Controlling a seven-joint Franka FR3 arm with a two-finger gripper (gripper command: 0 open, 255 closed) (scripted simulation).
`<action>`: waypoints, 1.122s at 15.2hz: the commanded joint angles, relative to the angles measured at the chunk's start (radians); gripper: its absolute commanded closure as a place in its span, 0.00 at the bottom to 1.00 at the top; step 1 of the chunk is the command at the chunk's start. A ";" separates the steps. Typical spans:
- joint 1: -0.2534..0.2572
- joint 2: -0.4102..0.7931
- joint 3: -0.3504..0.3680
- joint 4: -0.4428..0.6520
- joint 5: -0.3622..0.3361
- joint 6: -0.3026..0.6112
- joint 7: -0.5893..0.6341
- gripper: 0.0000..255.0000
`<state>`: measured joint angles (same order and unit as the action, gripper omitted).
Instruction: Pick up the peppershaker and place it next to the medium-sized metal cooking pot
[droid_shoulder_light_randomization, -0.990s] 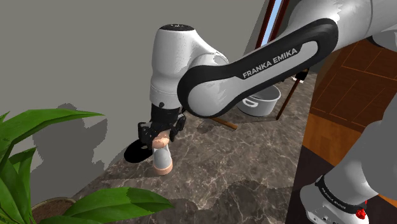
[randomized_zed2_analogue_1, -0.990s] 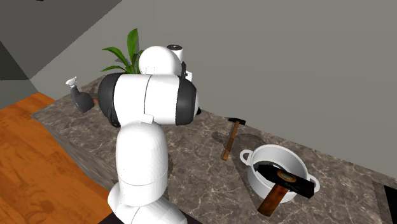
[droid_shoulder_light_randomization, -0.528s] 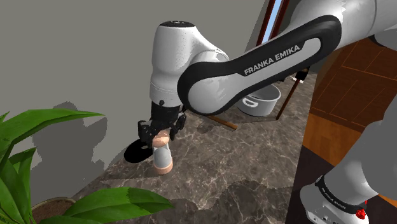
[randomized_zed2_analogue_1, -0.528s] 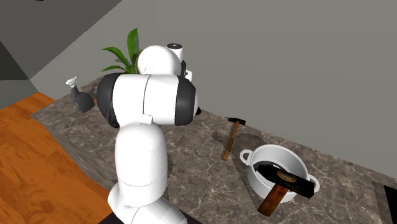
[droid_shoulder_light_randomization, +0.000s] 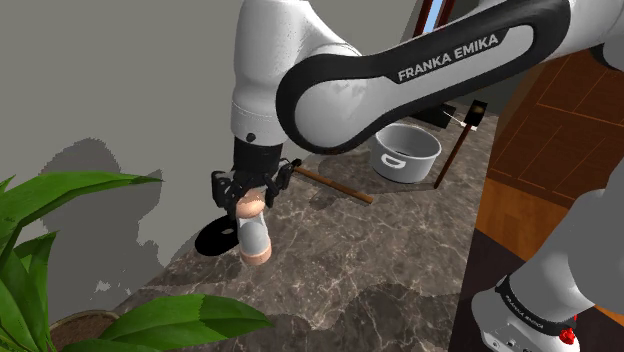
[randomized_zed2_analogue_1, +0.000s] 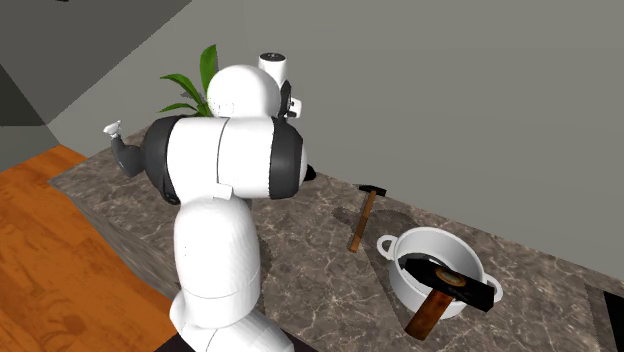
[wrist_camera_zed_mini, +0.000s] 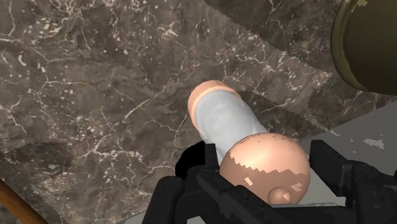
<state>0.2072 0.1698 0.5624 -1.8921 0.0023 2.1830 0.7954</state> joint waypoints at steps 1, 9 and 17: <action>-0.002 -0.011 0.001 0.014 0.007 -0.025 -0.004 1.00; -0.006 -0.039 0.004 0.093 0.022 -0.126 -0.007 1.00; -0.007 -0.051 0.005 0.187 0.028 -0.231 -0.004 1.00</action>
<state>0.2012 0.1226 0.5678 -1.7147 0.0279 1.9651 0.7921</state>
